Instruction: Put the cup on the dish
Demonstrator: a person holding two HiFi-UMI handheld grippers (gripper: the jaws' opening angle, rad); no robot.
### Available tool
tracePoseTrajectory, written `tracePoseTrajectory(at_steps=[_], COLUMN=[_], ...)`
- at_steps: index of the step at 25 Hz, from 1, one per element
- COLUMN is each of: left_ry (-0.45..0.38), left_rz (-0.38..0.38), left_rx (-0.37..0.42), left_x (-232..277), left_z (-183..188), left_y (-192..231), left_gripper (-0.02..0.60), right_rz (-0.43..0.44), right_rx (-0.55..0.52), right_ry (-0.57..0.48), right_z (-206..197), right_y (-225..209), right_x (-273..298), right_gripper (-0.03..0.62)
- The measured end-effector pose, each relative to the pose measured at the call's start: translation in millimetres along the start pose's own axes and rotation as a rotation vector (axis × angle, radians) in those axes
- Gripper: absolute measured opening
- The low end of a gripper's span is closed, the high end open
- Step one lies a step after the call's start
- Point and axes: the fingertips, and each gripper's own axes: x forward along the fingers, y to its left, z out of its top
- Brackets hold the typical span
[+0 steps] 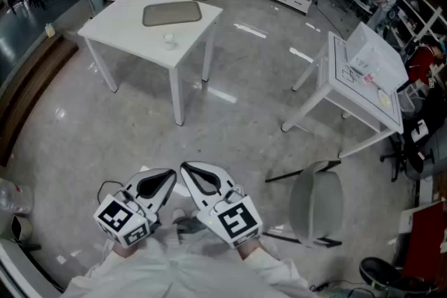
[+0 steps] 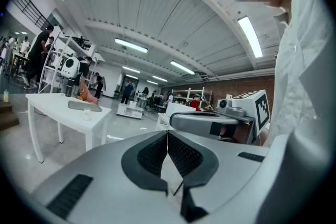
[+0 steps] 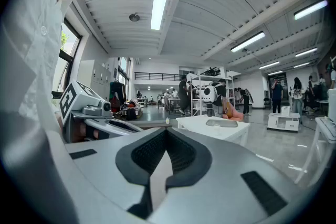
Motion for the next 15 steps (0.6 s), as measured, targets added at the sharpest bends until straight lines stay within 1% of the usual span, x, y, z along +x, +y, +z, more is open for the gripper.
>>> tracePoseTrajectory(at_steps=[10, 15], left_ry=[0.001, 0.007], left_rz=[-0.004, 0.0], left_rx=[-0.001, -0.004], left_x=[-1.3, 1.6], left_z=[-1.6, -4.7], left_y=[0.3, -2.6], left_gripper=[0.011, 0.011], right_rz=[-0.005, 0.016], right_rx=[-0.005, -0.041], right_ry=[0.018, 0.029], right_z=[-4.6, -5.5], right_y=[-0.7, 1.9], right_x=[0.0, -3.6], right_gripper=[0.012, 0.012])
